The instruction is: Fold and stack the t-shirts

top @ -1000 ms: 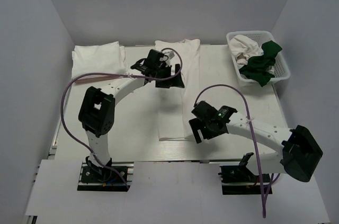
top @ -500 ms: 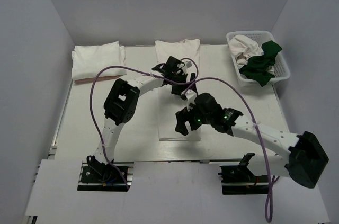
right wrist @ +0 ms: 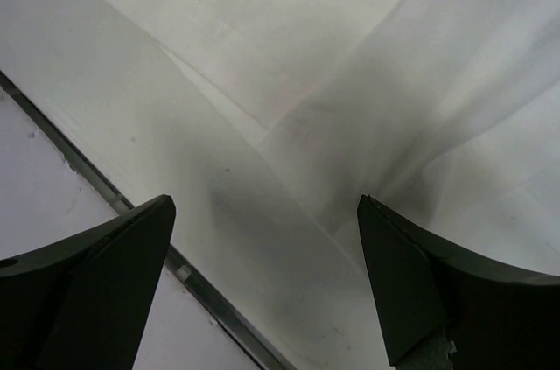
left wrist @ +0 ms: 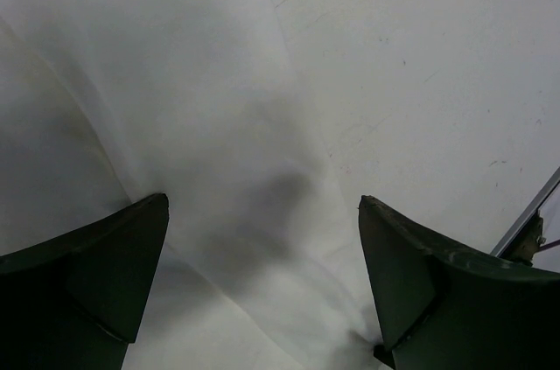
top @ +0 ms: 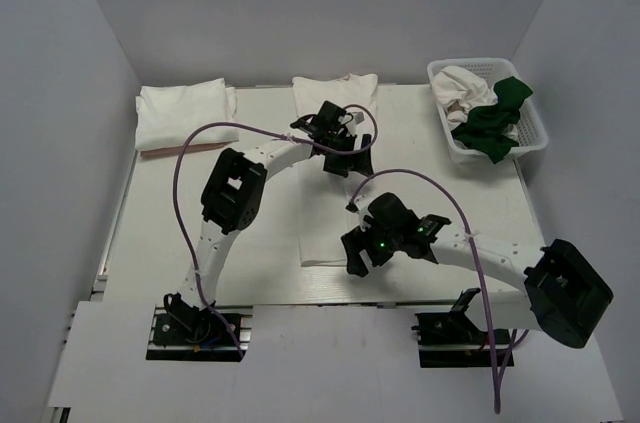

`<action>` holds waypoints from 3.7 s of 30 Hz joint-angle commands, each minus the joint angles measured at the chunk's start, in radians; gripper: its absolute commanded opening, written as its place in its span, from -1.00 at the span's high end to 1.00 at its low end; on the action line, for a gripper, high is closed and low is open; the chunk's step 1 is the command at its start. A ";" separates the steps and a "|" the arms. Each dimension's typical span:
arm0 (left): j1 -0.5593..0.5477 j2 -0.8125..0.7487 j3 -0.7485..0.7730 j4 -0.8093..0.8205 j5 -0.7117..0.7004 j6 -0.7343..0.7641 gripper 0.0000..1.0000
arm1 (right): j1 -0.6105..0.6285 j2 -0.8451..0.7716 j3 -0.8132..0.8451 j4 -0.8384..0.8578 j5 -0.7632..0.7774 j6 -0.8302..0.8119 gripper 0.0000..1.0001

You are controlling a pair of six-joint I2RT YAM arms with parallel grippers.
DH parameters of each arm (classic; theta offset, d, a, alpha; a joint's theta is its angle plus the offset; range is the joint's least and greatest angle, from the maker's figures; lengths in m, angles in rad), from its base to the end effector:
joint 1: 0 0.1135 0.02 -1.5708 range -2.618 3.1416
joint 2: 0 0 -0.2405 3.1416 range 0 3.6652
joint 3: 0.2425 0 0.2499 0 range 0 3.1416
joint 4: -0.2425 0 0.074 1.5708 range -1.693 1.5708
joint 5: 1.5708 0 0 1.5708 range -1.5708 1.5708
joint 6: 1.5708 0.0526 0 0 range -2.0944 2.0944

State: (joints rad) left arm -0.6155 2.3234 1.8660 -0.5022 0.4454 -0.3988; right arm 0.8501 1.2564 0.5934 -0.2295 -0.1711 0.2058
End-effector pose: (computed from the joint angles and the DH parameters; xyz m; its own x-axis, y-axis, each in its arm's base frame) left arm 0.3937 -0.3062 0.1363 -0.8969 0.2051 -0.3918 0.4065 0.7311 -0.5480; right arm 0.1600 0.1958 0.1422 -0.6687 -0.4562 -0.5871 -0.6888 0.6775 0.2580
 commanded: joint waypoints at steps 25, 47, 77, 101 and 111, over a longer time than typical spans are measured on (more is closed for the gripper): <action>-0.006 -0.891 -0.968 -0.245 -0.183 -0.256 -1.00 | -0.112 -0.160 0.112 -0.380 0.326 0.521 -0.81; -0.076 -0.756 -1.024 -0.091 -0.114 -0.291 -0.54 | -0.212 0.175 0.149 -0.281 0.024 0.379 0.28; -0.043 -0.747 -0.716 -0.157 -0.395 -0.282 1.00 | -0.217 0.168 0.440 -0.373 0.255 0.322 1.00; 0.149 -0.276 -0.058 -0.125 -0.433 -0.143 1.00 | -0.393 0.741 1.201 -0.418 0.406 0.230 1.00; 0.177 -0.193 -0.048 -0.082 -0.396 -0.161 1.00 | -0.434 0.872 1.275 -0.409 0.292 0.230 1.00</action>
State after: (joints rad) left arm -0.4526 2.1284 1.7737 -0.6186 0.0303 -0.5579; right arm 0.4271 2.1036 1.8042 -0.6411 0.1711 0.4500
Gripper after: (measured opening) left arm 0.024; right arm 0.036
